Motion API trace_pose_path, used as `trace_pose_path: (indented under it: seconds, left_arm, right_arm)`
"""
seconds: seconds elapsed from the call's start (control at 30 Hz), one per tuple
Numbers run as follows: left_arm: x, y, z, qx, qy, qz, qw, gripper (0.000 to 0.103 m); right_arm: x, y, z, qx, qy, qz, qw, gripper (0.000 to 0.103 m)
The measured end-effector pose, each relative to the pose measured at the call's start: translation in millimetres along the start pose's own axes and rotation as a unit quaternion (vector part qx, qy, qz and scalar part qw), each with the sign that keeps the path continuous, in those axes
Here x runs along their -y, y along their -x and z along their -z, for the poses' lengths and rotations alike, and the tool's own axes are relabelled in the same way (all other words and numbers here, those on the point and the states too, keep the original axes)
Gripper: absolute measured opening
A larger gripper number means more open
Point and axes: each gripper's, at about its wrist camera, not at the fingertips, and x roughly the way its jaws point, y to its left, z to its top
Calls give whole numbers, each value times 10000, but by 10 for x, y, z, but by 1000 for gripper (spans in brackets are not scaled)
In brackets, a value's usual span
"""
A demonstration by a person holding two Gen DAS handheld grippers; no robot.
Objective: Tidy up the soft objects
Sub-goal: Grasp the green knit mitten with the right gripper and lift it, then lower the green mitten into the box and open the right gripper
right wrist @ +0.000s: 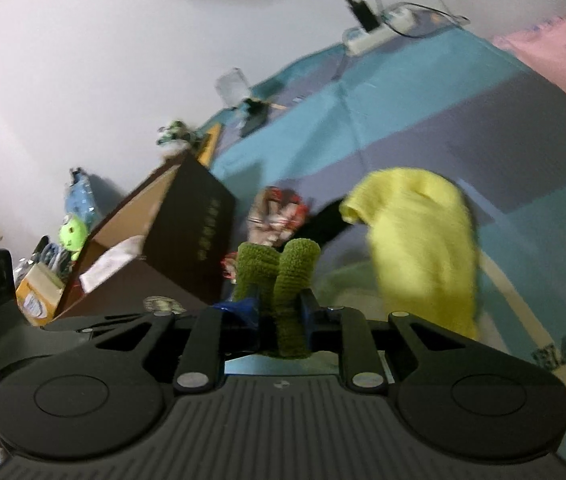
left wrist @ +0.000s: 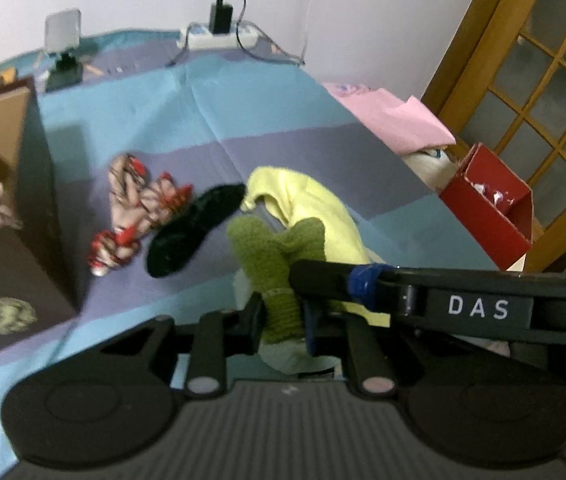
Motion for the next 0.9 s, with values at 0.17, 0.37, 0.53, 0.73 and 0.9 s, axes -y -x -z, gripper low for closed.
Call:
trace_pose_path:
  seconds: [0.17, 0.37, 0.53, 0.73, 0.9]
  left_arm:
    - [-187, 391, -66, 384, -20, -214, 9990, 13]
    - [-562, 916, -181, 978, 48, -571, 9936, 13]
    - [-1006, 1268, -221, 1277, 158, -911, 9875, 13]
    - [-1634, 1536, -176, 1318, 372, -1209, 9832, 13]
    - [-2148, 1637, -132, 1245, 530, -1362, 9814, 13]
  right_arm:
    - [-363, -50, -65, 139, 368, -286, 9988, 1]
    - [-944, -216, -217, 357, 884, -741, 9927, 1]
    - [-1437, -509, -311, 365, 1253, -1023, 9862, 1]
    - [-1963, -996, -292, 128, 1486, -1264, 9807, 1]
    - [-2290, -1416, -241, -75, 1566, -1296, 9791, 1]
